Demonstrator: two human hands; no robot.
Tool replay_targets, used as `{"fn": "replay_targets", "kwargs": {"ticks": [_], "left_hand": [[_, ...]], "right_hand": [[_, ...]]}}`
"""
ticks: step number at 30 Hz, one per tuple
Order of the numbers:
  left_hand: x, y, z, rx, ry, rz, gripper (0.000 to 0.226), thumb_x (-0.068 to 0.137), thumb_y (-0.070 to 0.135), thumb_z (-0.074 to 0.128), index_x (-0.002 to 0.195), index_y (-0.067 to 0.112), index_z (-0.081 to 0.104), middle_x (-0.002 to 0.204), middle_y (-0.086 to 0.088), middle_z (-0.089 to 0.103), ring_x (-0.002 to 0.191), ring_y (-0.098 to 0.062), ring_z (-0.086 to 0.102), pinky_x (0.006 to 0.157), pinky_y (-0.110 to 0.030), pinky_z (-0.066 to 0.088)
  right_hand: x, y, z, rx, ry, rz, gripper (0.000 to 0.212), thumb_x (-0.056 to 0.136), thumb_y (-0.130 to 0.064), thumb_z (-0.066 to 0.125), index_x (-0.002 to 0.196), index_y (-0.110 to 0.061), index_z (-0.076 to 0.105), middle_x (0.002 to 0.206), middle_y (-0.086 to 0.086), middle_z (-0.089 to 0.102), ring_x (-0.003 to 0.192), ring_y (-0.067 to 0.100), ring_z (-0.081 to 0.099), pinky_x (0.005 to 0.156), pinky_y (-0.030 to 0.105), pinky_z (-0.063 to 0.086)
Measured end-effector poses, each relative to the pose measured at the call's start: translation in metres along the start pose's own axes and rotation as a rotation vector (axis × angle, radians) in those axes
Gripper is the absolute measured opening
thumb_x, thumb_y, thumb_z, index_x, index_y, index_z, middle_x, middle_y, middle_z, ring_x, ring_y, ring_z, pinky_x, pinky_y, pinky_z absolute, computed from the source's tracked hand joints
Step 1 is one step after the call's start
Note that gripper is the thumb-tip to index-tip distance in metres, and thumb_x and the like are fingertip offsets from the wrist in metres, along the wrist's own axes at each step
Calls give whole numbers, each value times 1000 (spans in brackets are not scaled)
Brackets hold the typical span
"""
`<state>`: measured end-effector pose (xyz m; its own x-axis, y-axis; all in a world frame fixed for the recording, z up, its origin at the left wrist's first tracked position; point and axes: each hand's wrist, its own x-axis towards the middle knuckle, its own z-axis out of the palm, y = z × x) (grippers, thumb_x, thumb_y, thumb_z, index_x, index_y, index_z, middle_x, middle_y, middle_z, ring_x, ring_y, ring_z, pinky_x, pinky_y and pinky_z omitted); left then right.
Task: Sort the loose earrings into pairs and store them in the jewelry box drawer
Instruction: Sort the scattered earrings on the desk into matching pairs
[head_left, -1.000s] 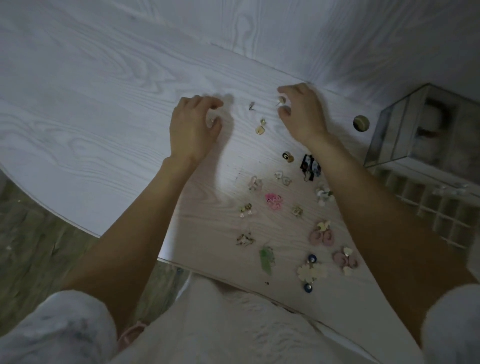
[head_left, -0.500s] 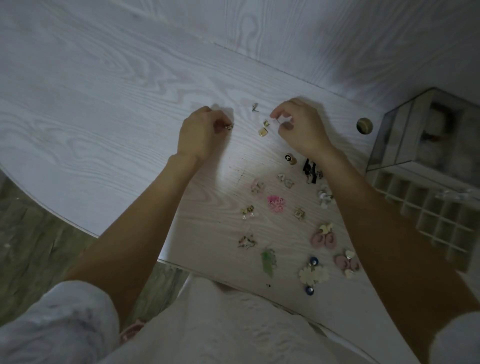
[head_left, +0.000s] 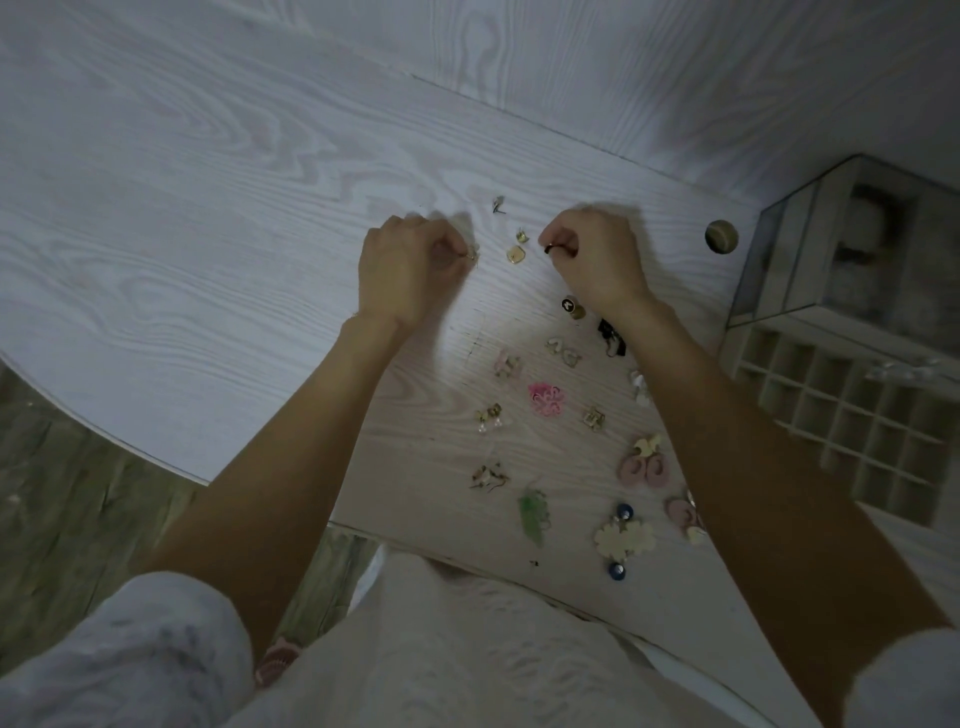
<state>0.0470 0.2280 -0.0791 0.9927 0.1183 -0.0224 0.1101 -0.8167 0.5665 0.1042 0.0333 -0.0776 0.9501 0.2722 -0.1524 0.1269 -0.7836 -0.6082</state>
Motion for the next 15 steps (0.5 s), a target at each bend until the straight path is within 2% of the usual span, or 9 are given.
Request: {"fn": "replay_targets", "kwargs": {"ticks": [4, 9, 15], "left_hand": [[0, 2, 3, 8, -10, -25, 15, 77, 32, 70, 85, 20, 71, 88, -7, 66, 88, -28, 57, 79, -36, 42], [1, -1, 3, 43, -36, 5, 16, 83, 32, 65, 93, 22, 72, 94, -7, 66, 91, -28, 55, 80, -34, 38], [-1, -3, 2, 54, -23, 21, 15, 85, 28, 63, 95, 24, 73, 97, -7, 68, 90, -30, 56, 79, -37, 41]], "right_hand": [[-10, 3, -2, 95, 9, 37, 15, 85, -4, 61, 96, -11, 68, 96, 5, 70, 85, 8, 60, 81, 21, 49], [-14, 4, -1, 79, 70, 32, 11, 84, -9, 63, 89, -14, 72, 91, 2, 71, 81, 9, 63, 78, 26, 53], [-15, 5, -1, 21, 86, 33, 11, 83, -9, 63, 88, -13, 72, 93, 3, 70, 78, 6, 57, 66, 11, 43]]}}
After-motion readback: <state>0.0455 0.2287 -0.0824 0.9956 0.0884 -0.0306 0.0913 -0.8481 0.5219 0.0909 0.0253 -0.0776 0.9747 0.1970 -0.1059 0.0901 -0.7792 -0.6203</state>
